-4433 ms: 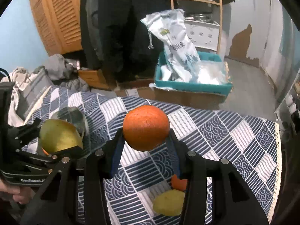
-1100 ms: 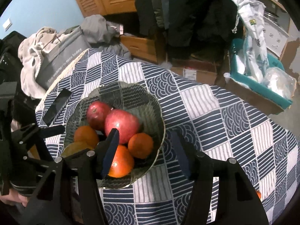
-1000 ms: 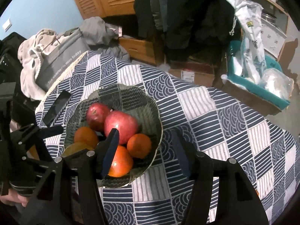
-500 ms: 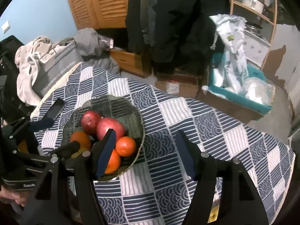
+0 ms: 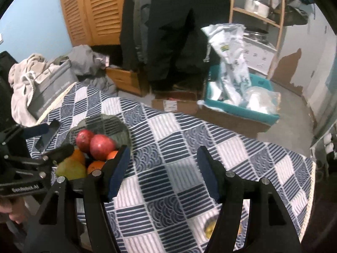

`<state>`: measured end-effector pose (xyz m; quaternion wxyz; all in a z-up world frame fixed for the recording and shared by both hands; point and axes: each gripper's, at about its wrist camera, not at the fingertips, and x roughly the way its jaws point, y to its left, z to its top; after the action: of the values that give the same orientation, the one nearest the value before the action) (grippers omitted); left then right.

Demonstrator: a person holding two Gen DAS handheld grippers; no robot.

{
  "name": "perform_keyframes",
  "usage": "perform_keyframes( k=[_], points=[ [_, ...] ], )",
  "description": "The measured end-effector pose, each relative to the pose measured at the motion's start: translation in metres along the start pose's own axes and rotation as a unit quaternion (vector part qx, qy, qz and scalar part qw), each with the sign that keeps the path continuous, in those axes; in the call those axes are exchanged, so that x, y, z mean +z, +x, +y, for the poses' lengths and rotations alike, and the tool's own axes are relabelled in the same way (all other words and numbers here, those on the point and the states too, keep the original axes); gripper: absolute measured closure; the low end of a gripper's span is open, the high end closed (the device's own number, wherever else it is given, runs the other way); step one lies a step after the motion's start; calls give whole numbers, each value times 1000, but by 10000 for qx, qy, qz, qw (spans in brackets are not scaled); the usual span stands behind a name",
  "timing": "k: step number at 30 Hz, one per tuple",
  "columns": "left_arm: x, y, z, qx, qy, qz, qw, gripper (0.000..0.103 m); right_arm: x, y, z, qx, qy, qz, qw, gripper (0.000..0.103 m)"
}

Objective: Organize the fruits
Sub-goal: 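Move both tools away from the bowl toward the small orange and yellow pear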

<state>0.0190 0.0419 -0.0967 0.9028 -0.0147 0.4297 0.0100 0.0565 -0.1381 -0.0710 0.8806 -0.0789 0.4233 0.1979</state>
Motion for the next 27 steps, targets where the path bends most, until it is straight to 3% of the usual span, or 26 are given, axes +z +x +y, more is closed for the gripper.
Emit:
perform_keyframes(
  k=[10,27],
  points=[
    [9,-1,-37,-262,187,-29,9995,17,-16,-31,-38,-397,172,-184,9989,31],
    [11,28,-119,-587,813,246,9947,17,-64,-30,-127,-786,1007,241,9915,31]
  ],
)
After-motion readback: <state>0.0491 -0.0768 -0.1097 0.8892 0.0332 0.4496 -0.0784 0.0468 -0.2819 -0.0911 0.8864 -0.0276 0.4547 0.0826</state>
